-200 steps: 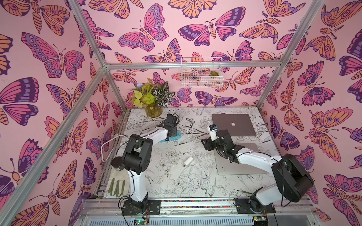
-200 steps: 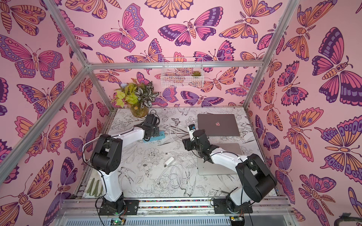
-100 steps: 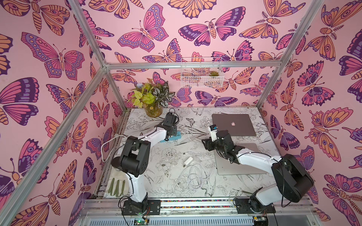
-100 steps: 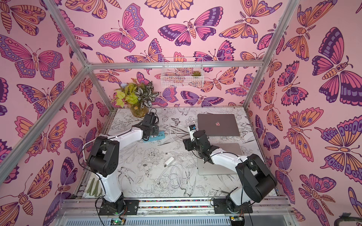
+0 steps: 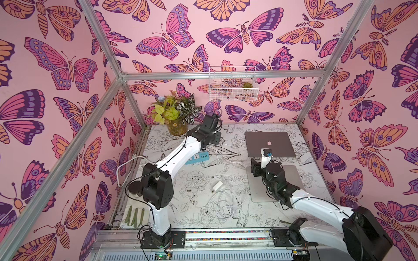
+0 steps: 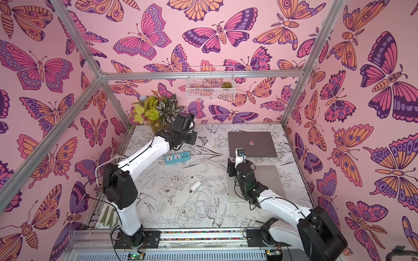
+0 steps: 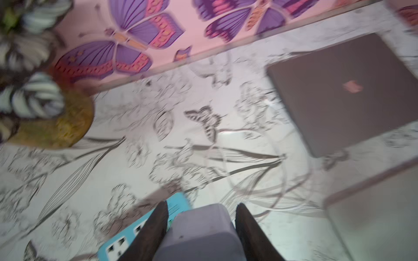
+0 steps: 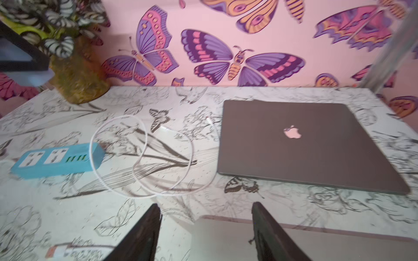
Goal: Unplug the laptop charger
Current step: Remove the plug from the socket, then place the plug at the center of the board.
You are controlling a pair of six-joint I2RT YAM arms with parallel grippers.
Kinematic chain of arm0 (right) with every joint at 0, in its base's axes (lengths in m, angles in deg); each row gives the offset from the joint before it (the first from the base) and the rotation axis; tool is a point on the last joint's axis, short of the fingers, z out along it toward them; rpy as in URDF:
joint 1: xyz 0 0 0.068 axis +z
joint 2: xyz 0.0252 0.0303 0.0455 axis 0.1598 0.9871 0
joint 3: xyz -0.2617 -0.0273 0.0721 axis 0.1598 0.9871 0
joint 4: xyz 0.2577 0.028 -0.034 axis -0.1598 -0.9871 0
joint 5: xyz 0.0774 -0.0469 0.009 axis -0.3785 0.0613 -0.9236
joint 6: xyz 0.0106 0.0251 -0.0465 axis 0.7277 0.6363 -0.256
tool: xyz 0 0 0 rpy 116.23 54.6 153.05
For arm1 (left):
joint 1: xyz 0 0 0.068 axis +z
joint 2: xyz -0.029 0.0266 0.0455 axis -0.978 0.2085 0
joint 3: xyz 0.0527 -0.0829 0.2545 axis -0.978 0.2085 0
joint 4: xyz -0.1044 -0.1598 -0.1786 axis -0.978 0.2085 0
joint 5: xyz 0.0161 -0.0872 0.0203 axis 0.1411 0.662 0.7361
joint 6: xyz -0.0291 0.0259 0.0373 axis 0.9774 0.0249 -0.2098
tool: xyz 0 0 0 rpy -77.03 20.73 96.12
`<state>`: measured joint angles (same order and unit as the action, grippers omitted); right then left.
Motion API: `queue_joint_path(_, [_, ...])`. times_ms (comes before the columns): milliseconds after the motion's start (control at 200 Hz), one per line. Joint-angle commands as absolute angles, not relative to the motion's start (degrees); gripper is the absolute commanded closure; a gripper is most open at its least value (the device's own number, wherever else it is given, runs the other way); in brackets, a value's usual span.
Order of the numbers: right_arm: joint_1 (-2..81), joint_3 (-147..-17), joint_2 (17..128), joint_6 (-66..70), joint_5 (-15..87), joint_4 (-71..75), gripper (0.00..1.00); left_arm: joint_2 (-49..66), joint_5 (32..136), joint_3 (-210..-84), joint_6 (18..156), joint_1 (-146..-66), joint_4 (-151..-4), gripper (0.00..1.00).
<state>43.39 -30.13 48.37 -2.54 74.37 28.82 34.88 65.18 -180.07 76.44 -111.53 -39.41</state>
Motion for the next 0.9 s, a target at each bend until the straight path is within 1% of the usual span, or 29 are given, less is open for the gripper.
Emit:
queue_joint_path(0, [43.6, -29.2, 47.4, -3.1, 82.2, 32.3, 0.34, 45.1, 71.9, -190.7, 74.8, -114.5, -23.4, 0.72])
queue_joint_path(85, [43.6, -29.6, 48.0, -2.6, 81.6, 32.0, 0.35, 54.0, 74.5, -202.1, 75.6, -115.6, -15.4, 0.73])
queue_joint_path(145, [43.6, -29.9, 48.9, -2.4, 81.3, 31.8, 0.35, 60.7, 76.6, -210.3, 75.8, -115.8, -9.7, 0.75])
queue_joint_path(230, [43.6, -30.1, 49.7, -2.1, 81.2, 31.6, 0.35, 66.9, 78.4, -217.9, 76.2, -115.8, -5.0, 0.75])
queue_joint_path(421, [43.6, -29.8, 50.0, -1.8, 81.5, 32.2, 0.35, 70.3, 79.2, -219.2, 76.6, -115.8, -4.9, 0.73])
queue_joint_path(671, [43.6, -30.4, 51.2, -1.1, 80.5, 31.9, 0.35, 74.7, 79.0, -221.5, 76.5, -115.1, -5.3, 0.73])
queue_joint_path(711, [43.6, -30.6, 51.4, -1.1, 80.3, 31.7, 0.35, 75.5, 79.3, -222.2, 76.4, -115.1, -5.3, 0.72])
queue_joint_path(806, [43.6, -30.7, 51.7, -1.1, 80.3, 31.6, 0.35, 76.8, 81.2, -222.8, 75.8, -114.7, -6.0, 0.64])
queue_joint_path(897, [43.6, -30.9, 51.9, -0.9, 80.1, 31.3, 0.35, 77.5, 81.5, -222.8, 75.9, -114.4, -6.6, 0.62])
